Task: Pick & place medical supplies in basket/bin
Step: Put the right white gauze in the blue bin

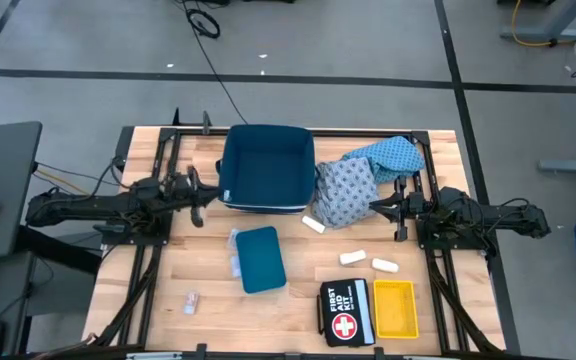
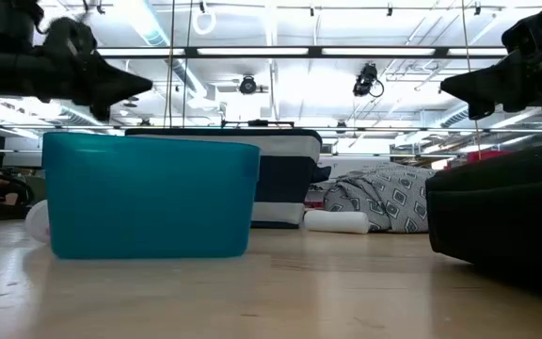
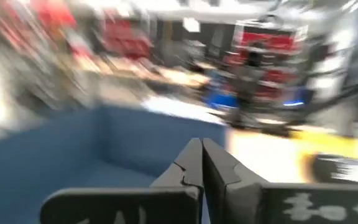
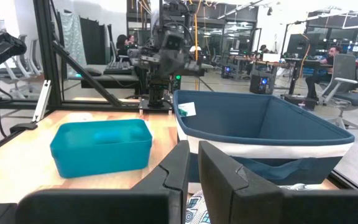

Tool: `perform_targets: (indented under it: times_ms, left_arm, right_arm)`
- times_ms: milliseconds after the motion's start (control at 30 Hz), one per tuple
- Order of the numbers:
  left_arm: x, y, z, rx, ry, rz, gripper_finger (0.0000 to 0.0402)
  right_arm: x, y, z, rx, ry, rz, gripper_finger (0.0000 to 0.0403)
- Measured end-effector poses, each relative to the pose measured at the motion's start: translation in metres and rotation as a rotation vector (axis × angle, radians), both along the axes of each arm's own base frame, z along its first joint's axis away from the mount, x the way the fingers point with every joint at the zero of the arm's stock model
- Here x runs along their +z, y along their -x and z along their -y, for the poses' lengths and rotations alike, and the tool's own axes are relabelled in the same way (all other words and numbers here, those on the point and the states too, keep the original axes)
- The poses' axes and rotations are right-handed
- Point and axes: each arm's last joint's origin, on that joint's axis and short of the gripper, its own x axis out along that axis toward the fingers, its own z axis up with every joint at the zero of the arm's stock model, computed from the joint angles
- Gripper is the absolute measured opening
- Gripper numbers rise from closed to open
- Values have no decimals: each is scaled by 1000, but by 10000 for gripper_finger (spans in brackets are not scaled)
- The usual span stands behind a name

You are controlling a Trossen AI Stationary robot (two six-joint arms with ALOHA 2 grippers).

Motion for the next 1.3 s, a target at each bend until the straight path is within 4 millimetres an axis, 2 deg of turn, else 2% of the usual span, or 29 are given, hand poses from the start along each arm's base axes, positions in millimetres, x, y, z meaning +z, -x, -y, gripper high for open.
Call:
perform_targets:
  times_ms: [100, 233, 1300]
  left_arm:
    - [5, 1, -2, 104, -192, -22, 0]
    - [6, 2, -3, 138, -268, -35, 0]
    - [10, 3, -3, 125, -31, 92, 0]
  right_arm:
    - [0, 0, 0, 0, 0, 0, 46]
    - [0, 0, 0, 0, 0, 0, 46]
    - [0, 0, 0, 0, 0, 0, 46]
